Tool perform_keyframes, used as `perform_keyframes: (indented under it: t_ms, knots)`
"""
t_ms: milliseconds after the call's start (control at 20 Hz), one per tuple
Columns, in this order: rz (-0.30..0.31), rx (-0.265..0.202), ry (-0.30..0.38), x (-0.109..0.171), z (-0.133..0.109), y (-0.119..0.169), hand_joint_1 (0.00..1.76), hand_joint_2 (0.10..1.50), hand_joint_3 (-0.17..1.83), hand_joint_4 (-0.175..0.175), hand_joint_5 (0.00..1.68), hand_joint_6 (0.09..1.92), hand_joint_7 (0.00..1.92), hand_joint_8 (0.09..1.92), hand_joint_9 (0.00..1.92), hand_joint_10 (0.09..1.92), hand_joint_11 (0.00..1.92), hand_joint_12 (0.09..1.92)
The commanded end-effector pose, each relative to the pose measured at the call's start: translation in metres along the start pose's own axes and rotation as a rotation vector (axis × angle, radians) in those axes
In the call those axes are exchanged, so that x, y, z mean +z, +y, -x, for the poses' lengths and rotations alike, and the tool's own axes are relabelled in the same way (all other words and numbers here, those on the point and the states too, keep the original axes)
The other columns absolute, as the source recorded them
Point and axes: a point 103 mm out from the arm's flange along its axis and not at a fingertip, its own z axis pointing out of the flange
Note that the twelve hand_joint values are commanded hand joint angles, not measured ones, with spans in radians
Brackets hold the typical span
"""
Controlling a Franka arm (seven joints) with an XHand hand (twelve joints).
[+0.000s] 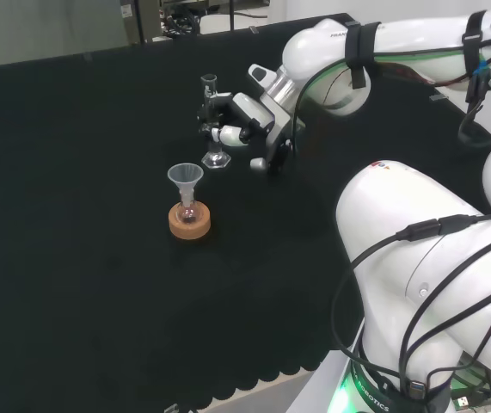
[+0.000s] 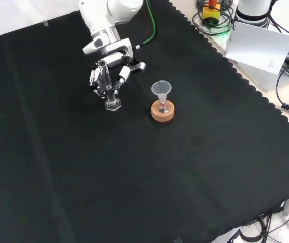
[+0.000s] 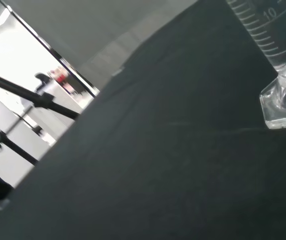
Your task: Pick up the graduated cylinder.
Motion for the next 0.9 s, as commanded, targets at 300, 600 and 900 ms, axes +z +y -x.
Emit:
perform_keyframes:
  t_ms: [300, 600, 900]
  knots:
    - [-0.102, -0.006, -0.17, -0.039, -0.021, -0.011, 1.23, 1.18, 0.0, -0.175, 0.83, 1.2, 0.88, 1.19, 1.28, 0.19, 0.84, 1.1]
    - [-0.151, 0.025, -0.231, -0.056, -0.037, -0.032, 1.23, 1.18, 0.0, -0.175, 0.84, 1.19, 0.88, 1.19, 1.29, 0.19, 0.84, 1.11]
    - [-0.193, 0.052, -0.293, -0.069, -0.06, -0.067, 1.23, 1.18, 0.0, -0.175, 0.84, 1.19, 0.88, 1.18, 1.28, 0.18, 0.84, 1.11]
